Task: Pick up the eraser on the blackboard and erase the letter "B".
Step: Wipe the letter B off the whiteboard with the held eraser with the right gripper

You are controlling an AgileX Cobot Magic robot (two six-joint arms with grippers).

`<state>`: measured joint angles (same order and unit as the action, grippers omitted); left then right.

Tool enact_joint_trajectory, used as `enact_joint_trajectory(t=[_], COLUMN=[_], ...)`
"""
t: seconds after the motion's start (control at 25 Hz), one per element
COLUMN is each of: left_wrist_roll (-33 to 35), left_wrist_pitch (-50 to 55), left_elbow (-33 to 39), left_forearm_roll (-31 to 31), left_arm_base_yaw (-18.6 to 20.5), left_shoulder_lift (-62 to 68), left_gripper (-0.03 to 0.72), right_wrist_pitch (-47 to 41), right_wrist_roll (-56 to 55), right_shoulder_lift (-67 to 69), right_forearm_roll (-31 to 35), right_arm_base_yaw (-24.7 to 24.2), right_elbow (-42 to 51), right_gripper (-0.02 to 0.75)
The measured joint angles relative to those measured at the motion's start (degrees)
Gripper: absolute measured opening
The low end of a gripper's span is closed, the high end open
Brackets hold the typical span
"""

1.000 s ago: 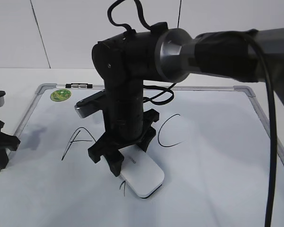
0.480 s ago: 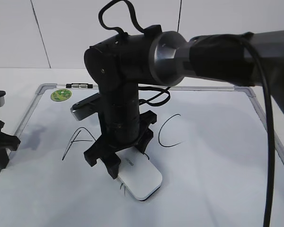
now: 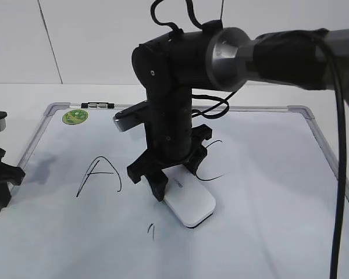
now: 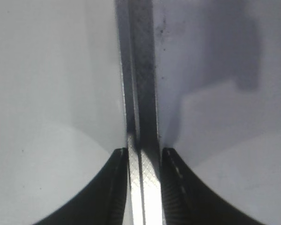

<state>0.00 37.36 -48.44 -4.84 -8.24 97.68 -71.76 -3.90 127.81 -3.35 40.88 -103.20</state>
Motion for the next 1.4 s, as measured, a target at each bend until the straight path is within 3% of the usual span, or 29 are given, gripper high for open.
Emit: enact_joint_trajectory(t=[0.64,0.88,1.4], left_wrist_roll=[0.0,0.0,0.0], left_wrist_pitch=[0.0,0.0,0.2], left_elbow=[0.0,0.0,0.0], left_forearm_roll=[0.0,0.0,0.1], left_arm_base_yaw=[0.0,0.0,0.0], left_shoulder_lift=[0.0,0.0,0.0], left_gripper=[0.180,0.180,0.180], right_wrist_pitch=[0.0,0.8,2.7], right_wrist_roll=[0.4,-3.2,-6.4], right_shoulder_lift=[0.0,-0.4,-4.2], right_forearm_roll=[0.8,-0.7,2.5], right_arm_base_yaw=[-3.2,-1.3,1.1], right_elbow=[0.0,1.4,7.3], right_gripper=[0.524,0.524,0.523])
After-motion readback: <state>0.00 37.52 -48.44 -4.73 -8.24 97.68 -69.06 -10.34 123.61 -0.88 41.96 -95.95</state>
